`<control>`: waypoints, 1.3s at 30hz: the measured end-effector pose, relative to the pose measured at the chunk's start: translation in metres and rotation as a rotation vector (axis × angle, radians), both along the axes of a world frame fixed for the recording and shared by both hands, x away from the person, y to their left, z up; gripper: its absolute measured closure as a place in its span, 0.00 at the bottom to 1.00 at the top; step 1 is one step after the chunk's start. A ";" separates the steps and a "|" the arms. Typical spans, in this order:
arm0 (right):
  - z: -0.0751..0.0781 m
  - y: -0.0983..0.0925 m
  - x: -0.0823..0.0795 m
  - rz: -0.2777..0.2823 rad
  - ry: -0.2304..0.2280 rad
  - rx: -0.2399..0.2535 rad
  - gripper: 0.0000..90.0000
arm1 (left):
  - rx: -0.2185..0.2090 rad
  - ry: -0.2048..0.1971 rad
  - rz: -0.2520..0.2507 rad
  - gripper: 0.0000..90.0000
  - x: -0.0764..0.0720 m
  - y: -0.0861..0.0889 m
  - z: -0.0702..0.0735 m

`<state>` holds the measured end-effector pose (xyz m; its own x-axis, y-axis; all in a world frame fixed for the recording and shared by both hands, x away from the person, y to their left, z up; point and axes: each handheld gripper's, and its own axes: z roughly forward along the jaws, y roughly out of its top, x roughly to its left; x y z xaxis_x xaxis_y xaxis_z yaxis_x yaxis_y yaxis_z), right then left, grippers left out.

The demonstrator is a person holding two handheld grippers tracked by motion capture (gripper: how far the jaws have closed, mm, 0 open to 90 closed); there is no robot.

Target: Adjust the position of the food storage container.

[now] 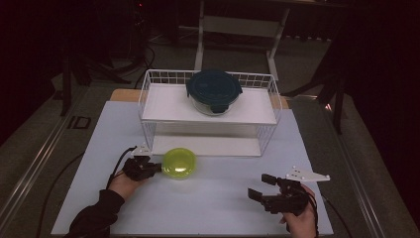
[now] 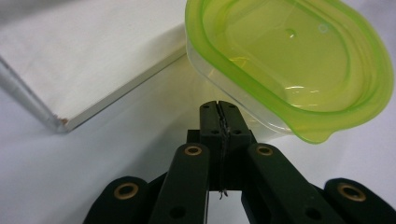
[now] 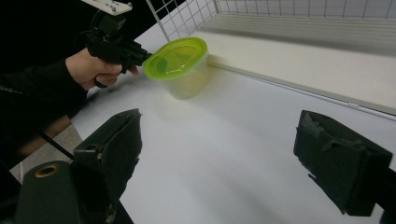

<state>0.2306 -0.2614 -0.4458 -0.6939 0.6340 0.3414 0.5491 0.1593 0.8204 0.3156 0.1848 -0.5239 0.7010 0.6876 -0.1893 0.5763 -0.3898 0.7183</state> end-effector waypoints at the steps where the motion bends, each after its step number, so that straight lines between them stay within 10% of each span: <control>1: 0.000 0.000 0.000 -0.001 0.001 0.003 0.16 | -0.001 0.002 -0.006 0.99 0.002 -0.007 0.000; 39: -0.002 0.000 0.000 0.007 0.008 0.005 0.16 | 0.004 0.018 -0.103 0.99 0.018 -0.082 -0.004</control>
